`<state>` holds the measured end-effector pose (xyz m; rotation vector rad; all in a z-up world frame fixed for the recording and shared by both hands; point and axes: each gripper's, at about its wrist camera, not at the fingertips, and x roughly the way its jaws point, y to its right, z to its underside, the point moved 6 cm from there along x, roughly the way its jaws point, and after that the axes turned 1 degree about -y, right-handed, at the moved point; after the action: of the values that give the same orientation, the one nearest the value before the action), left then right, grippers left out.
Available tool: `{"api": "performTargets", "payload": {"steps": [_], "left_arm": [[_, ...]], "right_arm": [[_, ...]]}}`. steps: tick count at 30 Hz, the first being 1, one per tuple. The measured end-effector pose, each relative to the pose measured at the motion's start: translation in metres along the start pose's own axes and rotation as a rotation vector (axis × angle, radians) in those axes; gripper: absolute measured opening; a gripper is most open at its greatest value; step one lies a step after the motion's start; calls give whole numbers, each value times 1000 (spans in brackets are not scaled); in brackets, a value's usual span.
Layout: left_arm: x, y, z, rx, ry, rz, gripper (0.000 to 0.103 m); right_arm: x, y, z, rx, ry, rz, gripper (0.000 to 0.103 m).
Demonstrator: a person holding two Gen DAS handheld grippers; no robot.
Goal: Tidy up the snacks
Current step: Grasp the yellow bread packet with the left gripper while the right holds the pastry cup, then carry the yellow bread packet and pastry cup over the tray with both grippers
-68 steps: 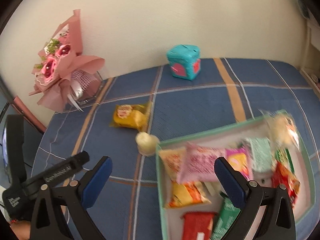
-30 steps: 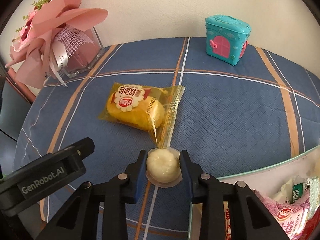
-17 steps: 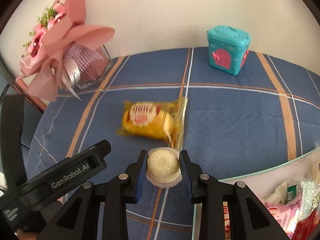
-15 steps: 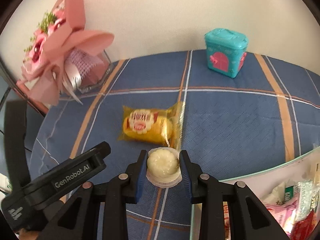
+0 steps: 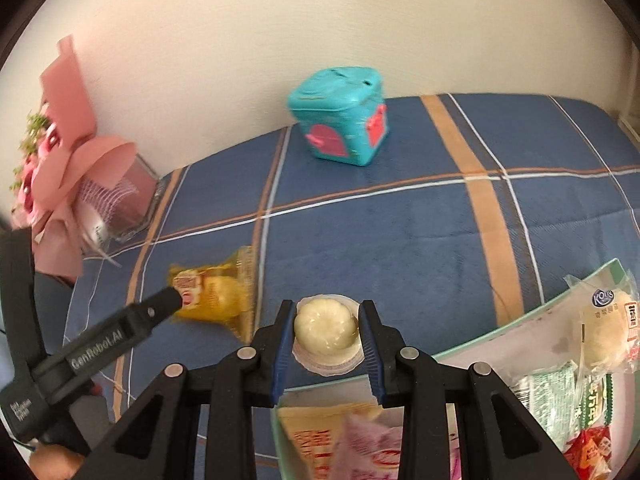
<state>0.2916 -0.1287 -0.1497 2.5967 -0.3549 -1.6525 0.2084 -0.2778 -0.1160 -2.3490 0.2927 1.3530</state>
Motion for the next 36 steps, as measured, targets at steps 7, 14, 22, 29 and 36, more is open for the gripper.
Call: {"api": "performTargets", "payload": {"steps": [7, 14, 22, 29, 36], "left_arm": [[20, 34, -12, 100, -47, 10, 98], [35, 31, -11, 66, -73, -5, 86], [14, 29, 6, 20, -52, 24, 72], [-29, 25, 35, -69, -11, 69, 72], [-72, 28, 49, -71, 31, 92, 72]], "right_arm": [[5, 20, -2, 39, -8, 3, 34], [7, 21, -1, 46, -14, -10, 34], [-4, 13, 1, 33, -14, -15, 34], [-32, 9, 11, 20, -20, -7, 34], [-76, 12, 21, 10, 7, 4, 34]]}}
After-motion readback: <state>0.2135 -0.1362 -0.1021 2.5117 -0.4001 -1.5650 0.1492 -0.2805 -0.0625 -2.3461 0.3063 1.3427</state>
